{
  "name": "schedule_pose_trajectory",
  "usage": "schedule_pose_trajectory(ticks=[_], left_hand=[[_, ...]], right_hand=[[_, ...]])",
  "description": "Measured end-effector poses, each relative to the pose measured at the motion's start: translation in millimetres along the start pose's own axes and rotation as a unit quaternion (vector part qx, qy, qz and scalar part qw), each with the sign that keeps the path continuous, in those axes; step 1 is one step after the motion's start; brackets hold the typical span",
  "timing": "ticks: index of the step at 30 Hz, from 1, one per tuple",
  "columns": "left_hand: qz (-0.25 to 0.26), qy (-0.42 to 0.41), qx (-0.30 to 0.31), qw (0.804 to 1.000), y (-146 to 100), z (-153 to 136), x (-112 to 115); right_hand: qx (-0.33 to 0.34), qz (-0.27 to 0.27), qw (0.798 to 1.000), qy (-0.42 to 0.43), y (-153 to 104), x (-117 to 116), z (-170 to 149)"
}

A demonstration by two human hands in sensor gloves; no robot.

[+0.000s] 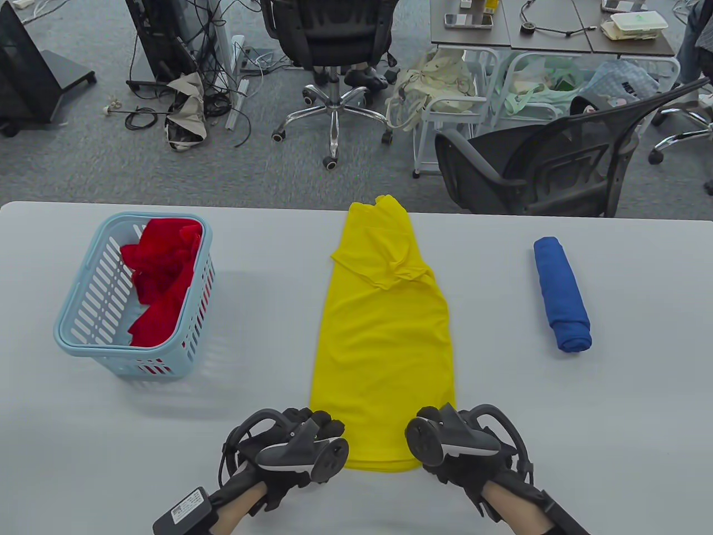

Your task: Roll t-shirt into tight roll

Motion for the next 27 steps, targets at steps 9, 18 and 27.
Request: schedule_pose_trajectory(ticks=[9, 18, 27], left_hand=[[0.065, 0.025, -0.017, 0.997, 9, -1, -6], [0.115, -0.096, -0.034, 0.988, -8, -27, -21], [0.25, -0.305, 0.022, 0.919, -29, -62, -45]], right_hand=[[0.001, -0.028, 0.999, 0.032, 8, 4, -9], [0.01, -0.086, 0.989, 0.121, -11, 30, -28], [0.067, -0.167, 0.938, 0.295, -36, 55, -55]])
Point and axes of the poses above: the tracker on the back of each hand, its own z axis roughly to the thumb side, its own y axis roughly from the wrist to the fingertips, x = y × z, the point moved 1 cm from there along y, roughly from the wrist to the fingertips, and after that the axes turned 4 degrees about x, right-handed, at the moved point
